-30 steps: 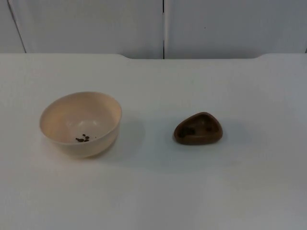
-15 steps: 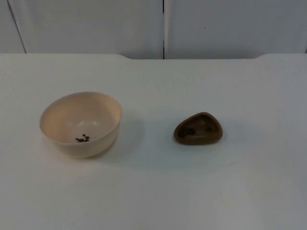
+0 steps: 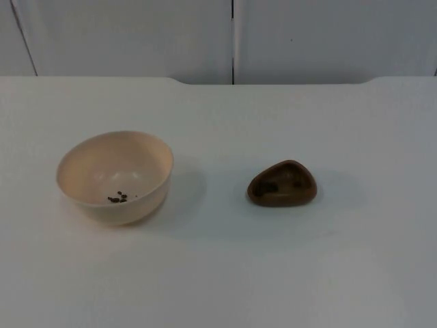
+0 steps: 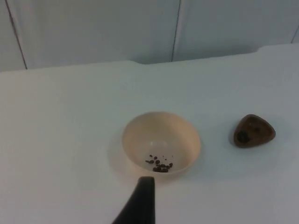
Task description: Pick up the bowl with the left hand and pour the coffee beans from the cup into the bowl with the right hand.
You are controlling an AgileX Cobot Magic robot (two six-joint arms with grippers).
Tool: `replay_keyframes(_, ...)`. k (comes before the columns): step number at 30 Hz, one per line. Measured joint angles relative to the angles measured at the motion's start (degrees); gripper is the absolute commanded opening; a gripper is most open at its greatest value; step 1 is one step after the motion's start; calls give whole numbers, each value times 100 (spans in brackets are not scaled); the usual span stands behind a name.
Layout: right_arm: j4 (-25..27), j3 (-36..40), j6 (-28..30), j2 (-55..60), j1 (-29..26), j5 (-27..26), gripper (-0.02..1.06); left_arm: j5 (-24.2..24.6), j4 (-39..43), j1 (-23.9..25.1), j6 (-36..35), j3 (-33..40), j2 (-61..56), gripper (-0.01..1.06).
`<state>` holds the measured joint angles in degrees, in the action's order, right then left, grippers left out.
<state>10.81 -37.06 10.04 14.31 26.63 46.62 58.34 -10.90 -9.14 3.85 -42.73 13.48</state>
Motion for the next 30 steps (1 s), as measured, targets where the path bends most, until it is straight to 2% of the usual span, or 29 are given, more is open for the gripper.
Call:
replay_keyframes(7, 0, 298, 0, -635, 0, 208, 71, 0, -20, 0, 62, 0, -306, 89)
replay_keyframes(11, -24, 422, 0, -992, 0, 529, 71, 13, -24, 0, 90, 0, -478, 89)
replay_keyframes(16, -194, 474, 0, -1319, 0, 940, 71, 297, -24, 0, 195, 0, -567, 89)
replay_keyframes(23, -747, 643, -521, -1409, 0, 1375, 71, 442, -24, 0, 300, 0, -571, 89)
replay_keyframes(30, -889, 731, -647, -1409, 0, 1519, 71, 576, -24, 0, 313, 0, -571, 89)
